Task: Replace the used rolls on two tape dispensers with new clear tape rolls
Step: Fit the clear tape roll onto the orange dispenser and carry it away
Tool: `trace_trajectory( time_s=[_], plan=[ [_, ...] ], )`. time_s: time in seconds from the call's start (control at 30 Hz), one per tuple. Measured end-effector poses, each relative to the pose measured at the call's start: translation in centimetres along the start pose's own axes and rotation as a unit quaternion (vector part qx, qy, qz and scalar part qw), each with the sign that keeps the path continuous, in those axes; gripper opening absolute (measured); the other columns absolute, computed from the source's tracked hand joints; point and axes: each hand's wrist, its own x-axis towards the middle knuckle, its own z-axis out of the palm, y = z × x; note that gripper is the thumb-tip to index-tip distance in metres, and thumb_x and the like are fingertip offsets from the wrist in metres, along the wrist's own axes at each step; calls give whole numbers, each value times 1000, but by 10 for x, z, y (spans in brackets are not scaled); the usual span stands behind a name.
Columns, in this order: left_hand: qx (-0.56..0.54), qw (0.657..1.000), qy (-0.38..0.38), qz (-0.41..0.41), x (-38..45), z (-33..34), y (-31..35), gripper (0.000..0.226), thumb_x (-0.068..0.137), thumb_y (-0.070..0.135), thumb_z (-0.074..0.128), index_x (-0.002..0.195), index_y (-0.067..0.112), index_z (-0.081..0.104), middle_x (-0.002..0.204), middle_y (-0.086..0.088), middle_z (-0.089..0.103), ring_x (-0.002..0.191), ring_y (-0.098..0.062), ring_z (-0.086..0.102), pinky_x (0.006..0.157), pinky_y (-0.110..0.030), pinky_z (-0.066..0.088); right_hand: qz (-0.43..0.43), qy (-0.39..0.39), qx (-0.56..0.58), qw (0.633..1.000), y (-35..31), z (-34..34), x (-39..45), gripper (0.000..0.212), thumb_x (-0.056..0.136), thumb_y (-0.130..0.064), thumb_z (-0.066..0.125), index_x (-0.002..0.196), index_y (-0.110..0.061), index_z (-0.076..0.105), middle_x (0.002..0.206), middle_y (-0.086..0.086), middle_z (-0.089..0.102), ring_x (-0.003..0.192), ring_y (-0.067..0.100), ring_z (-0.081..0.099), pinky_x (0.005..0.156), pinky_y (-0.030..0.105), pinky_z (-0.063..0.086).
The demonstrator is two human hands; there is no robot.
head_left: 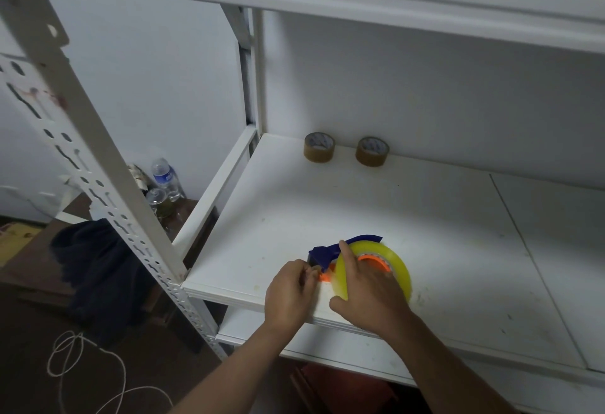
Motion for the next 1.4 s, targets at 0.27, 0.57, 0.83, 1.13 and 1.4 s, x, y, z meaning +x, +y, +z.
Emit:
trace_trajectory(
  time_s=[0.27,0.57,0.83,1.13,1.4],
  plan=[
    [-26,999,21,16,0,-1,-1,17,92,28,60,78,18,59,79,9,54,72,-8,54,63,-22,42,-11,24,-3,1000,4,1,-2,84,88,-42,49,150,-19,-2,93,-1,67,71,14,60,59,27,47],
    [-87,995,-8,-51,4,-7,-1,15,91,25,62,77,19,59,72,7,67,70,-11,60,63,-27,47,-21,0,14,1000,7,-2,-10,87,83,-38,51,149,-26,-4,93,-2,65,66,12,55,60,26,48],
    [-107,991,-14,-74,7,-9,0,20,90,27,63,73,21,54,61,6,59,54,-7,48,56,-26,41,6,41,-5,999,1,6,-5,75,87,-46,48,148,-21,12,99,0,66,79,17,61,56,26,39],
    [-96,993,-15,-68,7,-9,5,19,86,33,68,78,18,59,68,7,63,59,-3,54,55,-16,41,-64,20,12,998,8,6,-14,84,79,-36,47,150,-22,3,99,0,65,74,16,55,61,26,34],
    [-62,996,-17,-58,7,-6,4,21,91,34,61,80,17,60,75,7,67,73,-10,61,67,-29,49,-64,45,30,996,10,8,-16,81,80,-37,50,150,-22,13,104,0,66,78,17,58,65,24,33]
  ],
)
